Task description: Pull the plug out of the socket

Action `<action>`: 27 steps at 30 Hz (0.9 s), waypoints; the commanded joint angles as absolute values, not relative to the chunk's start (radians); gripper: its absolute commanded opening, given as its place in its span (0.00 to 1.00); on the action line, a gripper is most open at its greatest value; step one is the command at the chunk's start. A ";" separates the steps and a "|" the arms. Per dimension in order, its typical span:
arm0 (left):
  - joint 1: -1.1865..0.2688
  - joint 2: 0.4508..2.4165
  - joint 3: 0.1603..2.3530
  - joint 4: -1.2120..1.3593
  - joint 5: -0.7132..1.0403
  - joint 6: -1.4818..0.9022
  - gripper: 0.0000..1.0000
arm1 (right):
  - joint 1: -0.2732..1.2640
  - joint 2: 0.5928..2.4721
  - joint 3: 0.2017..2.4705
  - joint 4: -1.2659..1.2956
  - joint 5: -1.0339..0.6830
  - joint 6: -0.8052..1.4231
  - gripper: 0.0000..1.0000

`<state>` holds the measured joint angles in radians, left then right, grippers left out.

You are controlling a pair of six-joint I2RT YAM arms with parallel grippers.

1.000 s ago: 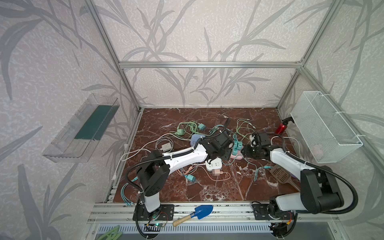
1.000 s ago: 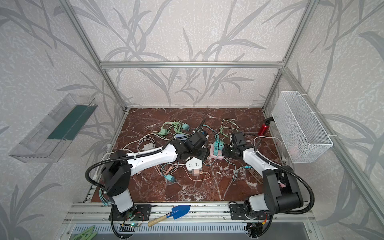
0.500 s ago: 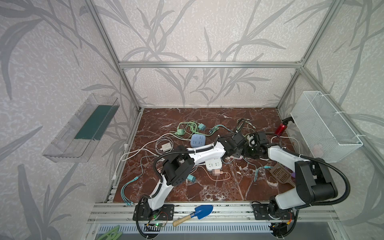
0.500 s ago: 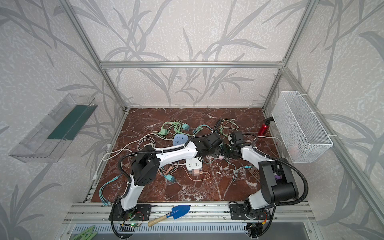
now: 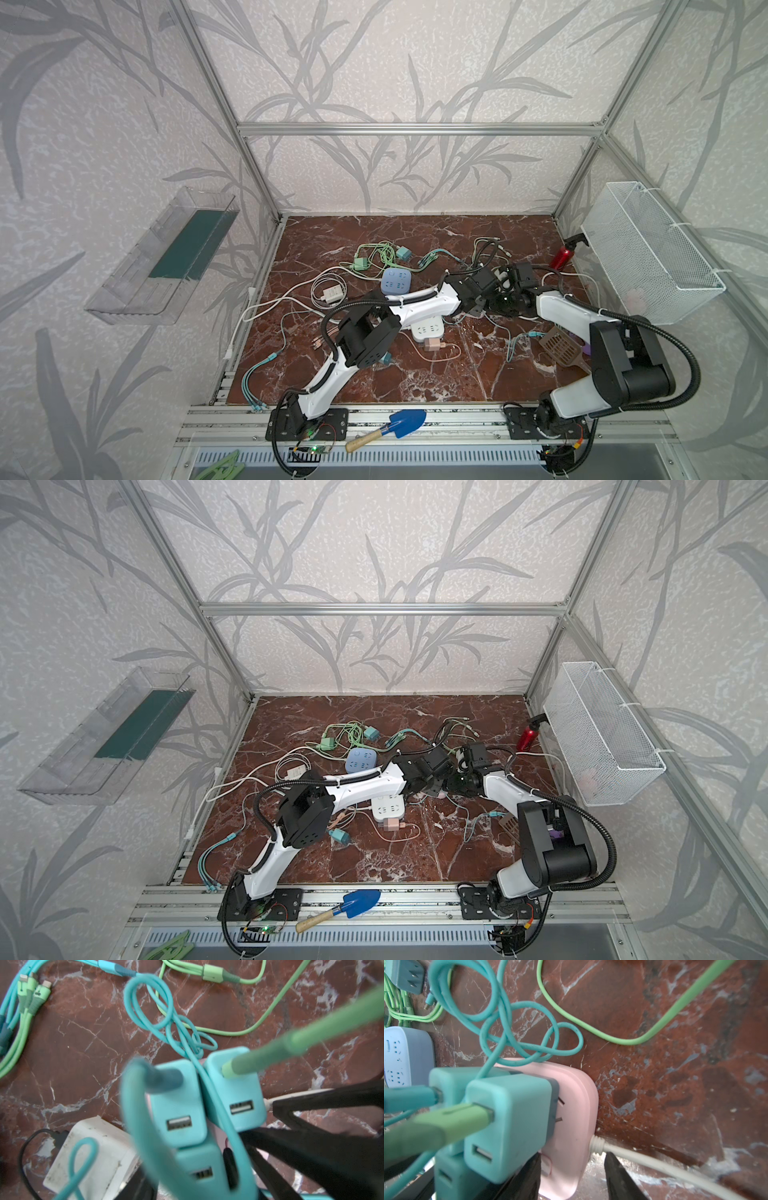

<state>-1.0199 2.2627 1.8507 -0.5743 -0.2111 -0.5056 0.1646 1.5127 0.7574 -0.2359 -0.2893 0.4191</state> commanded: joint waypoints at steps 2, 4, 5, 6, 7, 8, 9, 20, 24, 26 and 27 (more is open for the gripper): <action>-1.022 2.279 1.882 -0.626 -0.233 -0.527 0.34 | 0.161 1.520 0.751 -0.238 -0.283 0.427 0.50; -1.020 2.270 1.892 -0.634 -0.229 -0.535 0.24 | 0.161 1.524 0.754 -0.247 -0.281 0.424 0.49; -1.019 2.265 1.897 -0.635 -0.229 -0.534 0.21 | 0.161 1.526 0.753 -0.250 -0.279 0.422 0.48; -1.019 2.258 1.899 -0.632 -0.229 -0.530 0.17 | 0.161 1.530 0.753 -0.250 -0.278 0.422 0.47; -1.019 2.249 1.901 -0.626 -0.229 -0.526 0.14 | 0.163 1.534 0.751 -0.252 -0.279 0.420 0.47; -1.020 2.244 1.901 -0.614 -0.227 -0.526 0.13 | 0.163 1.540 0.750 -0.254 -0.279 0.419 0.47; -1.019 2.239 1.901 -0.606 -0.220 -0.525 0.13 | 0.163 1.543 0.750 -0.258 -0.281 0.417 0.46; -1.015 2.243 1.937 -0.564 -0.103 -0.497 0.03 | 0.166 1.553 0.780 -0.233 -0.331 0.426 0.59; -1.015 2.244 1.933 -0.553 -0.051 -0.499 0.02 | 0.166 1.568 0.798 -0.254 -0.299 0.411 0.60; -1.015 2.248 1.934 -0.546 -0.023 -0.494 0.02 | 0.166 1.562 0.795 -0.250 -0.294 0.408 0.64; -1.015 2.251 1.936 -0.545 -0.010 -0.491 0.02 | 0.166 1.562 0.795 -0.250 -0.295 0.410 0.65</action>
